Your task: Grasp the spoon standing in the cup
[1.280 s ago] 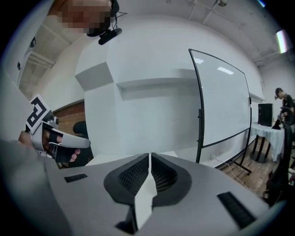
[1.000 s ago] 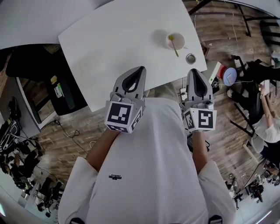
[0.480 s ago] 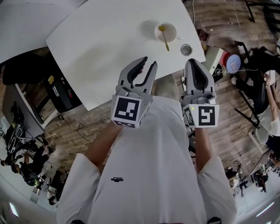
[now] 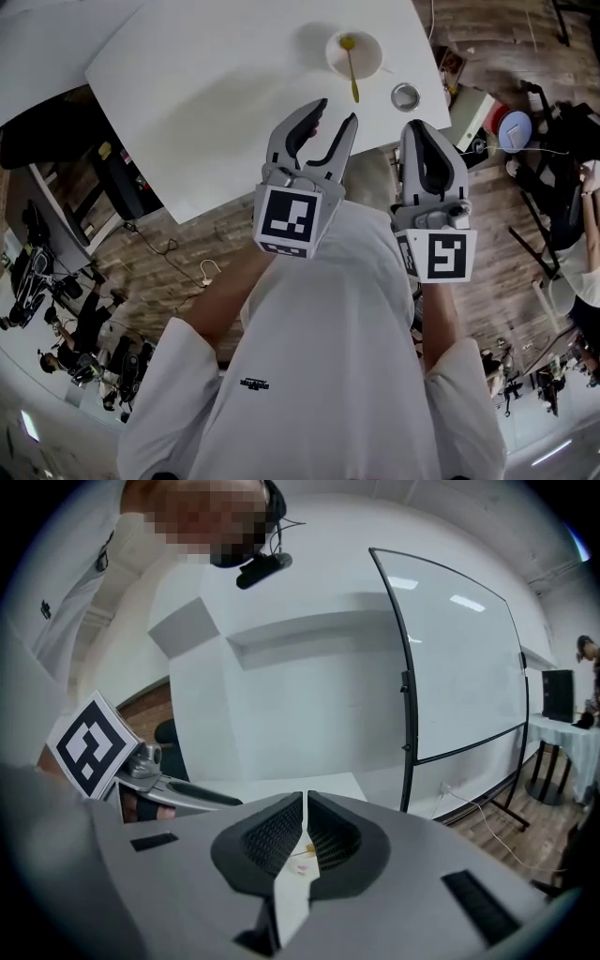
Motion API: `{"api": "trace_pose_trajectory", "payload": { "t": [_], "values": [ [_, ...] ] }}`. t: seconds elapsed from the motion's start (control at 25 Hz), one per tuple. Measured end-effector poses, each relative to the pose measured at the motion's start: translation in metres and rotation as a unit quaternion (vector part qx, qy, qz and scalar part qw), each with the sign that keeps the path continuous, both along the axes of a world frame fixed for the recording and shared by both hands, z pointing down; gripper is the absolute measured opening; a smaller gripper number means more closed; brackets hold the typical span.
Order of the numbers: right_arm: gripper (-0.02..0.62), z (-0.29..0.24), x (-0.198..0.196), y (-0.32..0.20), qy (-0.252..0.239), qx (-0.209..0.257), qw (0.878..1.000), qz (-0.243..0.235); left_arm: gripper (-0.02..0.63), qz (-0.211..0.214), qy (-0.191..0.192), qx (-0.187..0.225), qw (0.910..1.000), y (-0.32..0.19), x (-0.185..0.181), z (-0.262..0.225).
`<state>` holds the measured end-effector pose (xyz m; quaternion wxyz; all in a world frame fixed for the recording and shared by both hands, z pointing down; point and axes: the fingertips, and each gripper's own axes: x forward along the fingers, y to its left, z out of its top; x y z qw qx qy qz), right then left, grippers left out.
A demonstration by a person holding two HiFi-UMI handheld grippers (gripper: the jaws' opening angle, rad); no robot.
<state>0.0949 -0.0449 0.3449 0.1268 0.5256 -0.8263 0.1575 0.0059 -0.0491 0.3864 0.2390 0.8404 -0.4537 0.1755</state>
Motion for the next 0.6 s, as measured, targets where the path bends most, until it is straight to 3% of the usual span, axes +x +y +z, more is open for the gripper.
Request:
{"api": "trace_pose_trajectory", "payload": {
  "t": [0.24,0.6],
  "values": [
    [0.005,0.015,0.006,-0.003,-0.006,-0.011,1.0,-0.013,0.212,-0.025,-0.013,-0.024,0.9993,-0.001,0.01,0.034],
    [0.005,0.04,0.007,-0.006,-0.013,-0.037,0.999,-0.019,0.212,-0.048,-0.02,-0.051,0.9974,-0.01,0.019,0.073]
  ]
}}
